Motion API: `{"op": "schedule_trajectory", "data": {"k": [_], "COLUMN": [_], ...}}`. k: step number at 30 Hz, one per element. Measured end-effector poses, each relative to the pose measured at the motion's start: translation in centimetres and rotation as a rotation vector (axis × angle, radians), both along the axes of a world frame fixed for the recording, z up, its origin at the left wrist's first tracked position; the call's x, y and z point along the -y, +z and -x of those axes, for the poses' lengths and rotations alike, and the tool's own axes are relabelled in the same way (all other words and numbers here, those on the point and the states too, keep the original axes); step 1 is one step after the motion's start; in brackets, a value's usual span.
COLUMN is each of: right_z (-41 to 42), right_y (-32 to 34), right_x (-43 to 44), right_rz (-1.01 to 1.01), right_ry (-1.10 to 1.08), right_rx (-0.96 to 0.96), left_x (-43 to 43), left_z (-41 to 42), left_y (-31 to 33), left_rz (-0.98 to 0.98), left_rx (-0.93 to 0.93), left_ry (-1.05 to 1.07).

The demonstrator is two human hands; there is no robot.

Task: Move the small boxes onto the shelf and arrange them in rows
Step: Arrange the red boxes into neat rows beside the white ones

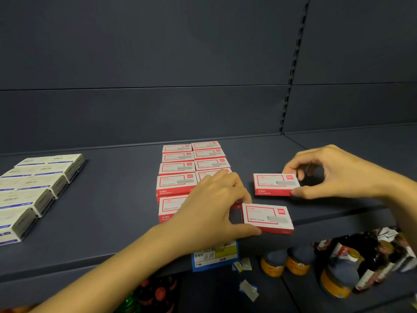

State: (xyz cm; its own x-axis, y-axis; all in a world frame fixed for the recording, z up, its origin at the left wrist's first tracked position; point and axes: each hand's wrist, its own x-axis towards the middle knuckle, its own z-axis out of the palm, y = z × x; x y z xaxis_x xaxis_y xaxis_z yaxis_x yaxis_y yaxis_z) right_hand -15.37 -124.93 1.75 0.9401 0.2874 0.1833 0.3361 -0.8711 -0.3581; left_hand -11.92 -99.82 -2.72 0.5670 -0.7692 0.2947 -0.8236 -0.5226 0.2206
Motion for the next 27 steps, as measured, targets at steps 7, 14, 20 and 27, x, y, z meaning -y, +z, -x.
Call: {"op": "schedule_trajectory", "data": {"k": [7,14,20,27], "right_z": [-0.6,-1.8,-2.6,-3.0], "right_y": [-0.2,-0.6,-1.4,-1.8], "right_x": [-1.6,-3.9,-5.8,-6.3], "right_rz": [-0.046,-0.065,-0.054,-0.057], "right_ry": [0.044,0.118,0.159,0.141], "right_rx": [0.035,0.031,0.005,-0.003], "left_x": [-5.4,-10.3,-10.9,-10.9], "left_z": [0.0,-0.6,-0.7,-0.7], "left_y": [1.5,2.0,1.1,0.7], "left_rz": [0.173,0.212,0.190,0.267], "left_rx": [0.034,0.042,-0.052,-0.093], "left_ry": [0.070,0.253,0.324,0.376]}}
